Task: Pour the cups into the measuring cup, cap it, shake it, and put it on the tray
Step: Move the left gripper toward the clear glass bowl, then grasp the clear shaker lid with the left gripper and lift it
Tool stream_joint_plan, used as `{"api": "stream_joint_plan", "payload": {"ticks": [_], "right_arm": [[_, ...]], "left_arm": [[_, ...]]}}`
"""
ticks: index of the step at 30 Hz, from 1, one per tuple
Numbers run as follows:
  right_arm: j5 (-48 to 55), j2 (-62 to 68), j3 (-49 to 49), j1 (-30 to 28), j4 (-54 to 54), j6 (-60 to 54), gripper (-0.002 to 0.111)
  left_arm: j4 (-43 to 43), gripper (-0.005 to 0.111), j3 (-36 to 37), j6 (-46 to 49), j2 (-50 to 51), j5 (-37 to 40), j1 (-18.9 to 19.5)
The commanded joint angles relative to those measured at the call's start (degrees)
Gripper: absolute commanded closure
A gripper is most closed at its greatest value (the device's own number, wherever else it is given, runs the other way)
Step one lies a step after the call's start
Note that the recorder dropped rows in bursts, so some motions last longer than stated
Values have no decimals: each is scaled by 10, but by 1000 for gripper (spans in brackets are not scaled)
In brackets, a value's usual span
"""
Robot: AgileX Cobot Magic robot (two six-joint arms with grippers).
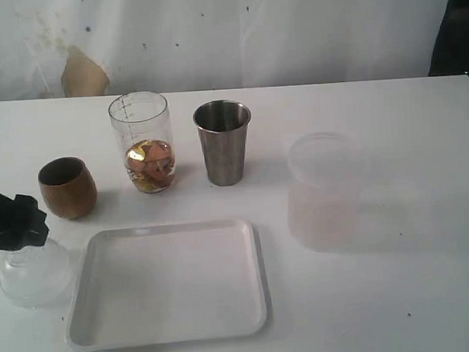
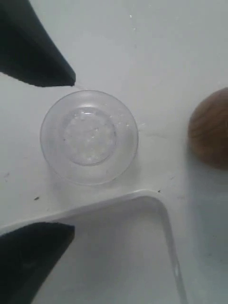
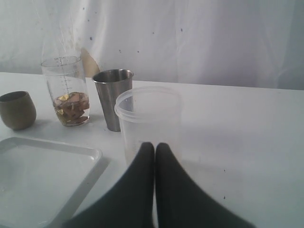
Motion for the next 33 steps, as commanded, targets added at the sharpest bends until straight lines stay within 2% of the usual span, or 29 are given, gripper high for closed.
{"api": "stream_joint_plan", "payload": {"ticks": [1, 8, 15, 17, 21, 22, 26, 33], "right_arm": [[-3, -3, 4, -3, 1, -3, 108], [-3, -3, 4, -3, 1, -3, 108], [-3, -3, 4, -3, 1, -3, 108], [-3, -3, 4, -3, 1, -3, 108], [-3, -3, 4, -3, 1, -3, 108], [-3, -3, 4, -3, 1, -3, 108], [-3, -3, 4, -3, 1, -3, 108], [-3, -3, 4, -3, 1, -3, 108]], "left_arm": [[6, 32, -4, 1, 31, -33, -4], [7, 34, -4, 1, 77, -54, -4], [9, 54, -4, 1, 95, -60, -4], [9, 67, -4, 1, 95, -60, -4], [14, 102, -4, 0, 94, -60, -4], [14, 106, -4, 0, 91, -62, -4], [14, 107, -38, -14, 77, -17, -4], [17, 107, -162, -26, 40, 104, -4]]}}
